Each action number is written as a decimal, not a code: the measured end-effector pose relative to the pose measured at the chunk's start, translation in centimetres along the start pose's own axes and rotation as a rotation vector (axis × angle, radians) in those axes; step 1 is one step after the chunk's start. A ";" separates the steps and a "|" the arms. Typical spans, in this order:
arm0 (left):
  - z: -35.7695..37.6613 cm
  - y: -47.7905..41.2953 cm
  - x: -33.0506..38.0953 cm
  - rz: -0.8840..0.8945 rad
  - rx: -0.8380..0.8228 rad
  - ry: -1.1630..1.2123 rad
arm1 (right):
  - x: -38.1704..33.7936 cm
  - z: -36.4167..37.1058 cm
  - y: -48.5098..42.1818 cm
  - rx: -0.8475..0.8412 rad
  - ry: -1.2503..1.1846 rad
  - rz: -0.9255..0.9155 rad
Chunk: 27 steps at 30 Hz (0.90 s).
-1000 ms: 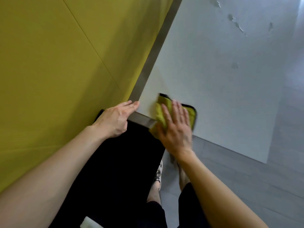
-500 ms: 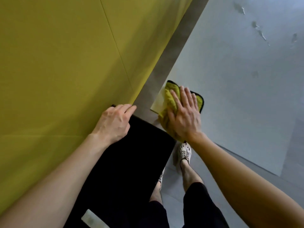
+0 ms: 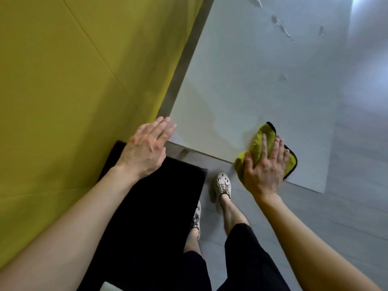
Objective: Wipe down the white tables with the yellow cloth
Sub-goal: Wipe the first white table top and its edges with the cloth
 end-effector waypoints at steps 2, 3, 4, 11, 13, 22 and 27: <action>1.2 -0.3 1.1 0.008 -0.048 0.010 | -7.4 1.3 0.4 0.032 -0.036 -0.107; 1.5 -0.4 1.4 -0.009 -0.051 0.014 | -12.7 2.1 0.7 0.025 -0.081 -0.232; 1.4 -0.3 1.6 -0.025 -0.040 0.015 | -17.4 2.9 1.2 0.003 -0.128 -0.349; 0.8 -0.9 1.6 -0.100 0.027 0.059 | -5.3 0.6 0.1 0.060 -0.199 -0.406; 1.2 -0.7 2.0 -0.109 0.030 0.052 | 7.2 -1.0 -0.6 0.071 -0.079 -0.115; 1.6 -6.4 5.2 -0.196 0.037 -0.076 | -7.1 1.8 -0.3 -0.099 -0.165 -0.297; 3.7 -11.5 9.1 -0.291 -0.117 -0.018 | 2.1 0.8 -2.8 -0.181 -0.187 -0.409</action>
Point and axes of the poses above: each hand's wrist, its own y-axis away from the middle knuckle, its own z-axis out of the palm, x = y × z, the point moved 10 cm from there along -y, towards the middle knuckle, and after that the axes turned 13 degrees about x, right-handed, at the moved point
